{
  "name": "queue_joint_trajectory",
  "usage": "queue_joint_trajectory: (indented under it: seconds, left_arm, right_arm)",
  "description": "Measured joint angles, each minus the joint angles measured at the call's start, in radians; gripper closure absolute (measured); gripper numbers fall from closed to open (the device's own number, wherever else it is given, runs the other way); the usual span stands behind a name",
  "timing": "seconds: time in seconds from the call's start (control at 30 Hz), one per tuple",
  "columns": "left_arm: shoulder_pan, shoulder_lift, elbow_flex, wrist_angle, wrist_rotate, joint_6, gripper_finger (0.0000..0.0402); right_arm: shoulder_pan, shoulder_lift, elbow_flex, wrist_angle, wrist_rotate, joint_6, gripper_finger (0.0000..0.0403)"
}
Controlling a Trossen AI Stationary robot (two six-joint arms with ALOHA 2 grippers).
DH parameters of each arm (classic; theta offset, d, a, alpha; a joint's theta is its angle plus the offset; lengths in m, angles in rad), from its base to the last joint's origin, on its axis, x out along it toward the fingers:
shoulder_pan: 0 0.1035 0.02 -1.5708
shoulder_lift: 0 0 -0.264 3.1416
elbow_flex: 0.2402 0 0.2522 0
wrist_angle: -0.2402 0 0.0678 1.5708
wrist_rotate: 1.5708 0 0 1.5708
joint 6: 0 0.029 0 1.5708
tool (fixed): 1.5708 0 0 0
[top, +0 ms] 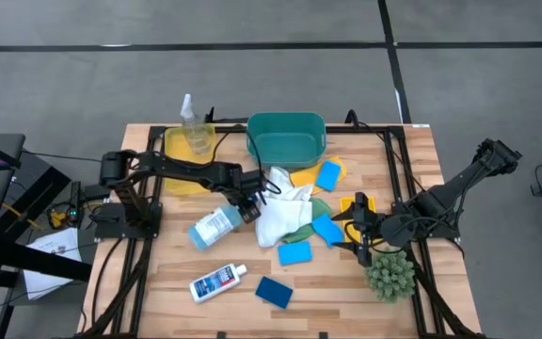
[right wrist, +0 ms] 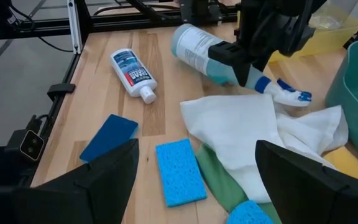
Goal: Pick & Place Kitchen Items
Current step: Put the blue spray bottle into the left yellow bin
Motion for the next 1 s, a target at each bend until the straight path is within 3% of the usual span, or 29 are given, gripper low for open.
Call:
queue_joint_trajectory:
  seconds: [0.3,0.67,1.0]
  left_arm:
    - [-0.009,-0.137,0.0,0.039,-0.048,-0.016,0.0229]
    - [-0.095,-0.346,0.0,0.072,-0.31,-0.023,0.0229]
    - [-0.184,-0.383,-0.001,0.113,-0.468,-0.029,0.0229]
  right_arm:
    - [0.0,0.0,0.0,0.0,0.0,0.0,0.0091]
    - [0.0,0.0,0.0,0.005,0.0,0.0,0.0091]
    - [0.0,0.0,0.0,0.021,0.0,0.0,0.0091]
